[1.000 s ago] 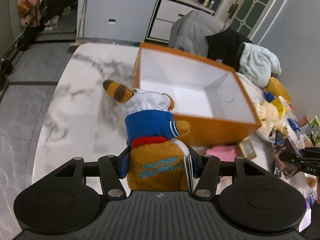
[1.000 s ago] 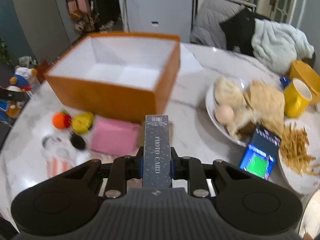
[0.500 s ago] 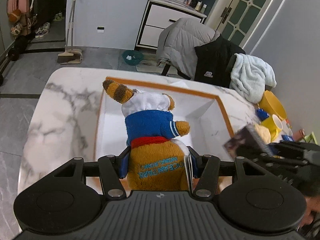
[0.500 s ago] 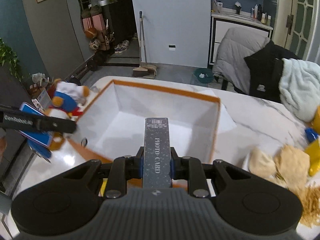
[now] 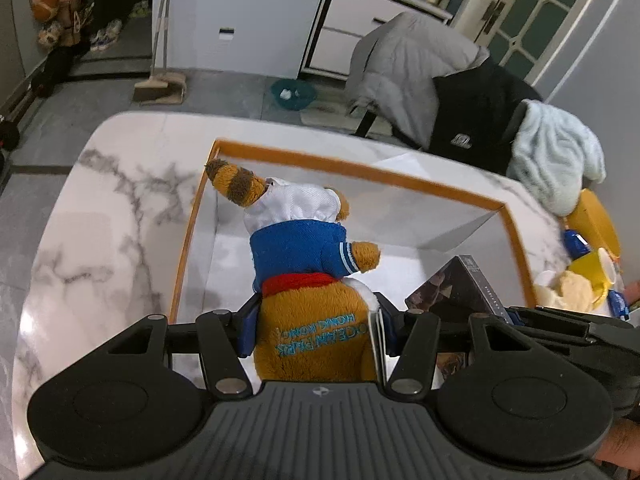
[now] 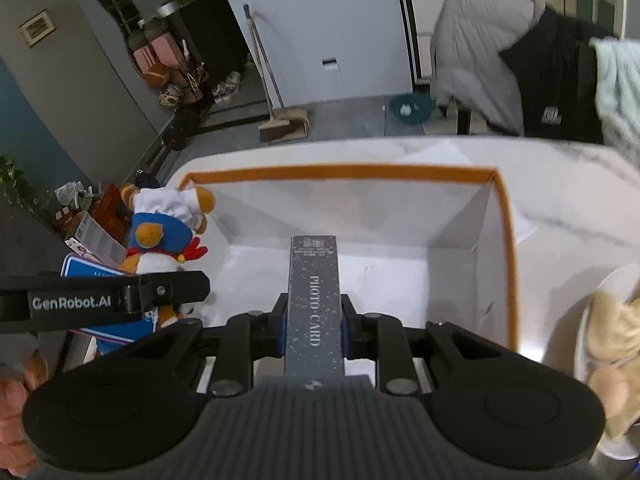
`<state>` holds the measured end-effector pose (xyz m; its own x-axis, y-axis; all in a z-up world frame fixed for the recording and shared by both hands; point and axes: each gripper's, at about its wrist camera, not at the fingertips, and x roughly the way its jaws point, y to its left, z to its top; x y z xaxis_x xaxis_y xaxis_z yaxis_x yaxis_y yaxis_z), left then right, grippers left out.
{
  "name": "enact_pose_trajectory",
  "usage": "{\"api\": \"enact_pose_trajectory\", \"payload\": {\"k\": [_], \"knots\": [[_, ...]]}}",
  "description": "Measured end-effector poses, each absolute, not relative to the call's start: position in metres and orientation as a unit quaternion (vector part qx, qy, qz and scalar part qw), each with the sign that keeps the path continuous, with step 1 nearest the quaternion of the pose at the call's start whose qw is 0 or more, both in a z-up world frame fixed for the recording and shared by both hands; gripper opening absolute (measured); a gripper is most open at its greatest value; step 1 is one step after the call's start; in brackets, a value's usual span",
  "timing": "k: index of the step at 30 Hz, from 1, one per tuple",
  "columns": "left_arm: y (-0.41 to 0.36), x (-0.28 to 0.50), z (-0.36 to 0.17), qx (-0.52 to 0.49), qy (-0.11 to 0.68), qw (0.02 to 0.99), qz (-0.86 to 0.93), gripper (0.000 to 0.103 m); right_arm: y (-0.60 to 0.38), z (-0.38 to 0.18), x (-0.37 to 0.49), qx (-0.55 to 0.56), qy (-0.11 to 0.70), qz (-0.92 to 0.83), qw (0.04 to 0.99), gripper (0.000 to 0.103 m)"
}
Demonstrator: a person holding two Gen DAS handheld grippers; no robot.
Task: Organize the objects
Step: 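Carry the duck plush into the orange box and open the left gripper while the right holds the card box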
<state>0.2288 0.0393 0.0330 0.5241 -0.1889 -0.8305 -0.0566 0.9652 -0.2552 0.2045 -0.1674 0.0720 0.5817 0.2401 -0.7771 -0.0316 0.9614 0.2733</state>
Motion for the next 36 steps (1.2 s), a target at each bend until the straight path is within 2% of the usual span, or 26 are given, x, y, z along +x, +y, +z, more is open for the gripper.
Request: {"api": "enact_pose_trajectory", "payload": {"k": [5,15,22,24,36], "knots": [[0.037,0.233,0.017,-0.111,0.498,0.859,-0.040,0.065,-0.168,0.051,0.213,0.156,0.467,0.082,0.867,0.025],[0.016,0.223,0.008,-0.015,0.488,0.872,-0.025,0.066,-0.150,0.036,0.217,0.152,0.484,0.060,0.860,0.025],[0.013,0.220,0.010,0.017,0.493,0.870,-0.001,0.069,-0.152,0.024,0.221,0.181,0.496,0.057,0.847,0.025],[0.012,0.219,0.012,0.027,0.488,0.872,0.007,0.066,-0.147,0.023,0.222,0.174,0.497,0.055,0.848,0.025],[0.018,0.215,0.021,0.029,0.477,0.878,0.014,0.069,-0.142,0.026,0.222,0.179,0.490,0.068,0.851,0.027]]}}
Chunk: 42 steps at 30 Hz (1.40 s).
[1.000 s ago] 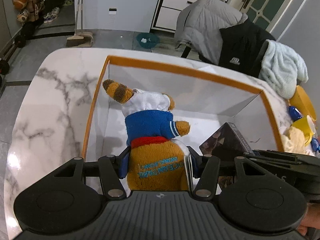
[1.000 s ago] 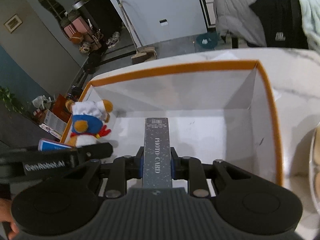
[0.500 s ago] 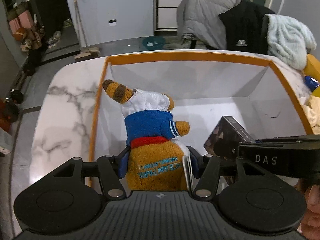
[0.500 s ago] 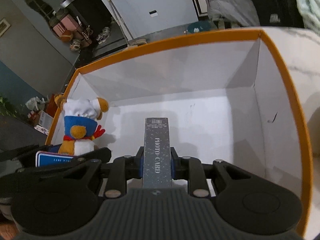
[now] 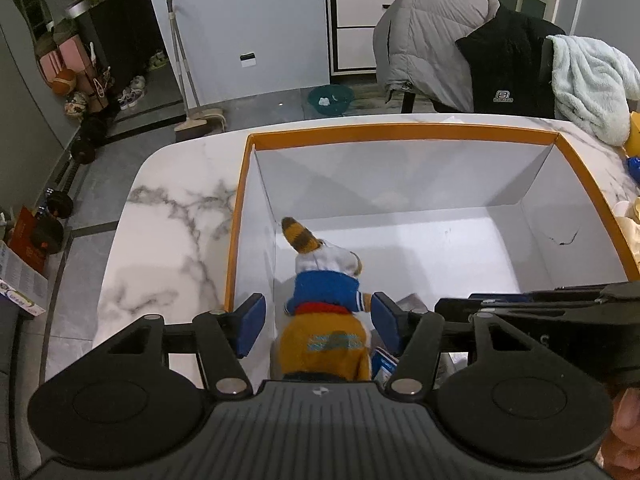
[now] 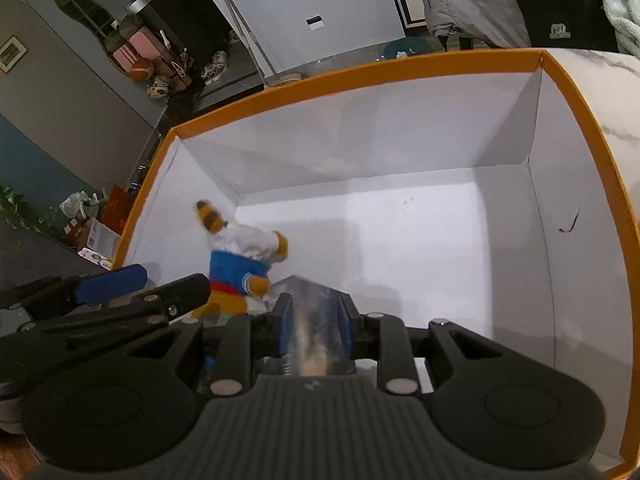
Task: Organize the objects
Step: 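Carry the duck plush into the orange box and open the left gripper while the right holds the card box, then move the left gripper to the white dog plush while the right grasps the knitted bunny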
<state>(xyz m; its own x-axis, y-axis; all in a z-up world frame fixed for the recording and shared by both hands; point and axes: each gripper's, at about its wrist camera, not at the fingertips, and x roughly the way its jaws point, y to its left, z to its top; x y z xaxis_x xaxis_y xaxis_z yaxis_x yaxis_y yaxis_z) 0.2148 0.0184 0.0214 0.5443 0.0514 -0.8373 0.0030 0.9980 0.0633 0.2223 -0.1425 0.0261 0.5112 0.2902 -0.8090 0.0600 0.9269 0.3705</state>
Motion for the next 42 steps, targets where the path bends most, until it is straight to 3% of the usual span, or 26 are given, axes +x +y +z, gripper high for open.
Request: {"api": "enact_pose_trajectory", "payload": {"k": [9,29,42], "knots": [[0.019,0.206,0.023,0.027,0.481,0.876,0.001,0.070,-0.145,0.034,0.216,0.169,0.479,0.074,0.858,0.027],[0.045,0.119,0.066,-0.049,0.442,0.893,-0.071,0.074,-0.162,0.119,0.124,0.079,0.410,0.104,0.902,0.027],[0.032,0.061,0.040,-0.035,0.459,0.883,-0.092,0.079,-0.185,0.096,0.038,0.034,0.432,0.102,0.895,0.029]]}}
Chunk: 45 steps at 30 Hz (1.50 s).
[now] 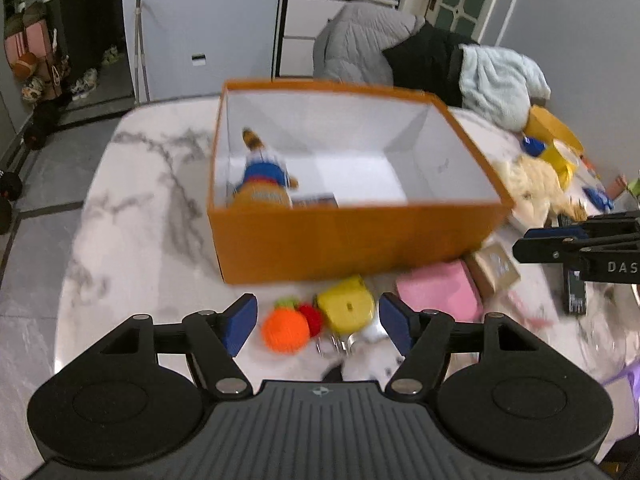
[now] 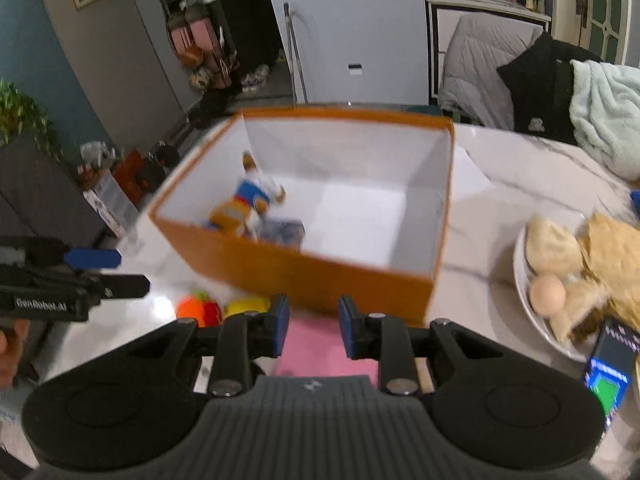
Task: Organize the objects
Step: 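Move the left gripper to the white dog plush while the right grasps the knitted bunny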
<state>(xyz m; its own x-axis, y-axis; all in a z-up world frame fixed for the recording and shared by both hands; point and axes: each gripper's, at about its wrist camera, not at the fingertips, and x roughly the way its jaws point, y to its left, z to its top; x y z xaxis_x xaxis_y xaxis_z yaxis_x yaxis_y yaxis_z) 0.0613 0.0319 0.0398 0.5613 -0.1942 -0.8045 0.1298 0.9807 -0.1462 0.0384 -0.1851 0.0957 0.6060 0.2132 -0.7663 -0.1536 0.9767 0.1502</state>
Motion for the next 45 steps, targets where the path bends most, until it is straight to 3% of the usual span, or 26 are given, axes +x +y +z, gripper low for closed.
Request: {"api": "enact_pose_trajectory", "payload": {"k": [8,21,31,35,45], "knots": [[0.015,0.042,0.009,-0.079,0.497,0.857,-0.112,0.079,-0.189,0.081,0.002,-0.002,0.442,0.097,0.892,0.035],[-0.003,0.025,-0.015,-0.061,0.509,0.852,-0.107,0.083,-0.200,0.037,0.007,-0.040,0.495,0.064,0.866,0.042],[-0.009,0.028,-0.027,-0.103,0.521,0.841,-0.107,0.089,-0.208,0.028,0.009,0.007,0.515,0.067,0.854,0.058],[-0.013,0.030,-0.029,-0.098,0.518,0.844,-0.100,0.092,-0.205,0.023,0.009,0.011,0.524,0.073,0.849,0.069],[-0.012,0.034,-0.040,-0.081,0.516,0.844,-0.120,0.096,-0.188,0.002,0.008,-0.022,0.563,0.092,0.821,0.071]]}}
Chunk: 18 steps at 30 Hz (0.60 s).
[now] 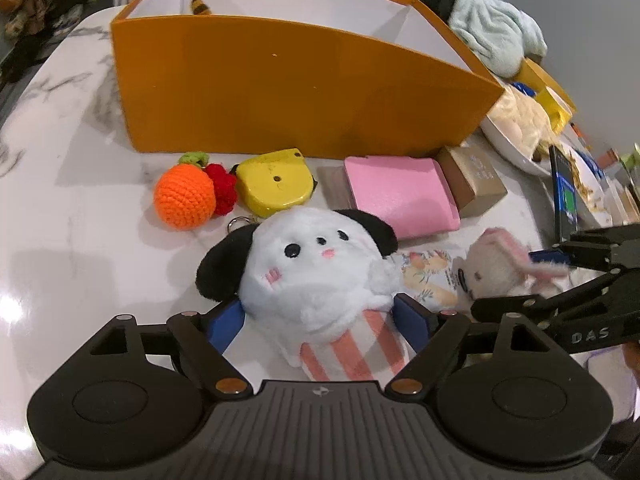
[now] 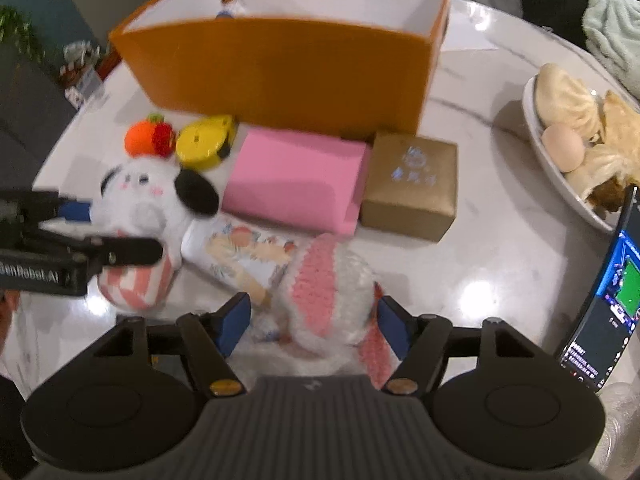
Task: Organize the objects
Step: 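Move the left gripper to the white dog plush while the right grasps the knitted bunny, then grasp the white dog plush with the left gripper and lift it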
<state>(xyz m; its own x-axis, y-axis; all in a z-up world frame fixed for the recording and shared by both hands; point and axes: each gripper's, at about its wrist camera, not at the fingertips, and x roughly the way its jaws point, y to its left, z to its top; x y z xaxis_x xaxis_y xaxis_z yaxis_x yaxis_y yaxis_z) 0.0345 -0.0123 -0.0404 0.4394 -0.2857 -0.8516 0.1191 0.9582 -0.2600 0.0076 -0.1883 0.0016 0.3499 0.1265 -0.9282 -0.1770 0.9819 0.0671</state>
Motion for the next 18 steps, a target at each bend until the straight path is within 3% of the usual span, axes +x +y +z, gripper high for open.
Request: {"api": "enact_pose_trajectory", "payload": {"k": [10,18], "knots": [[-0.007,0.031,-0.037,-0.047,0.523,0.838,-0.148,0.088,-0.182,-0.005,0.004,-0.075,0.571,0.100,0.812,0.070],[-0.006,0.032,-0.034,-0.017,0.523,0.838,-0.154,0.089,-0.178,-0.003,0.000,-0.102,0.576,0.109,0.804,0.070]]}}
